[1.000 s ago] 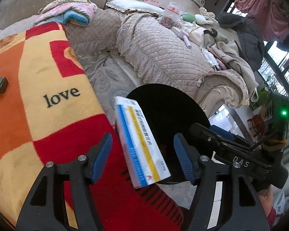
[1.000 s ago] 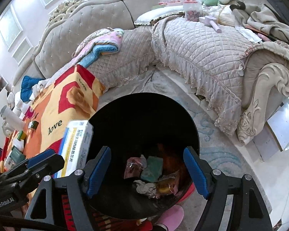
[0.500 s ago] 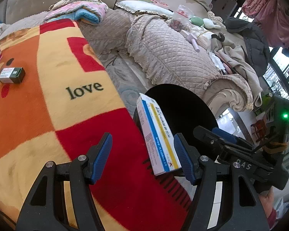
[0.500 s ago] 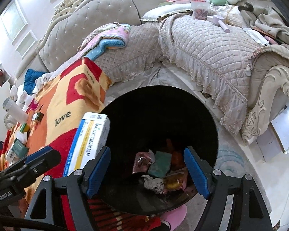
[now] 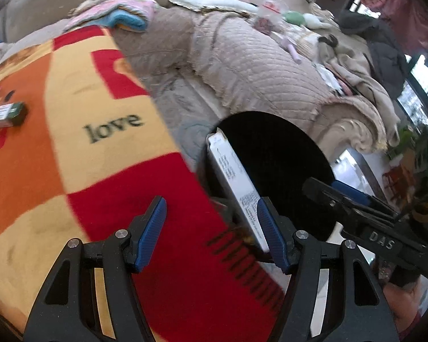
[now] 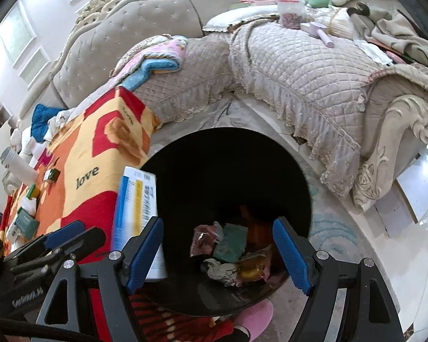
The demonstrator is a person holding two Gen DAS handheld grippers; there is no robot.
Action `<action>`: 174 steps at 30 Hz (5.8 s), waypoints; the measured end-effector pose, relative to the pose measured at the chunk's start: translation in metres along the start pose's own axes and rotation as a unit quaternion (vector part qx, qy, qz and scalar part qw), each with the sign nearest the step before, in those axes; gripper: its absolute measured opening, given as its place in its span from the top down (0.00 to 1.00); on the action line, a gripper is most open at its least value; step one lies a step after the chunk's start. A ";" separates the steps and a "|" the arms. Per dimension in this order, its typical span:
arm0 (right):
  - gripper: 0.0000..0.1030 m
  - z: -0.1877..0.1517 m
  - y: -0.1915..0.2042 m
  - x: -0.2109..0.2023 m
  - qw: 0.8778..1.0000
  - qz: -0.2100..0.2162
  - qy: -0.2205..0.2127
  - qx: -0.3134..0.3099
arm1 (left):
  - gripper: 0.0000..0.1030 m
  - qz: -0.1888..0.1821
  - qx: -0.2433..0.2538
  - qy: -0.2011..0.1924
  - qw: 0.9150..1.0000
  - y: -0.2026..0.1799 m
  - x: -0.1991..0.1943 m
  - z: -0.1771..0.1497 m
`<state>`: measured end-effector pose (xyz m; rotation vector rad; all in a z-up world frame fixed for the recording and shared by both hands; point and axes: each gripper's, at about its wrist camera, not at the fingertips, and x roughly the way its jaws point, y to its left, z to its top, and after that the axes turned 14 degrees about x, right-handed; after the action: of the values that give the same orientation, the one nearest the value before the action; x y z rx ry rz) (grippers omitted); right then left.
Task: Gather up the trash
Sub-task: 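Open the right tool to drop the bizan bag while the left tool releases the medicine box, then move both open tools back over the blanket toward the remaining items, then grasp the small white medicine box with the left tool while the right tool grasps the dark green pouch, then carry the white box and green pouch over the black bin, then open the right tool to drop the green pouch while the left tool releases the white box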
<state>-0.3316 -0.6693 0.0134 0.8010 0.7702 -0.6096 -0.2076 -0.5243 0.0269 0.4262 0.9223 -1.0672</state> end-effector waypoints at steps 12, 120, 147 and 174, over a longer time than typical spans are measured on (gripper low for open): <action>0.25 -0.010 0.020 0.002 1.000 0.012 0.012 -0.016 | 0.37 0.032 -0.006 -0.008 0.999 0.016 -0.024 -0.012; 0.55 -0.073 0.136 0.001 0.977 0.100 0.054 -0.182 | 0.67 0.058 -0.062 -0.034 0.996 0.095 -0.109 -0.071; 0.51 -0.012 0.022 0.001 0.998 0.043 0.026 -0.033 | 0.68 -0.003 -0.014 -0.017 1.000 0.022 -0.044 -0.010; 0.45 -0.022 0.037 0.009 0.998 0.016 0.041 -0.051 | 0.42 0.034 -0.048 -0.016 0.998 0.045 -0.042 -0.023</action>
<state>-0.3076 -0.6325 0.0113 0.7466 0.8545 -0.5066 -0.1847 -0.4643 0.0422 0.3587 0.9208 -0.9611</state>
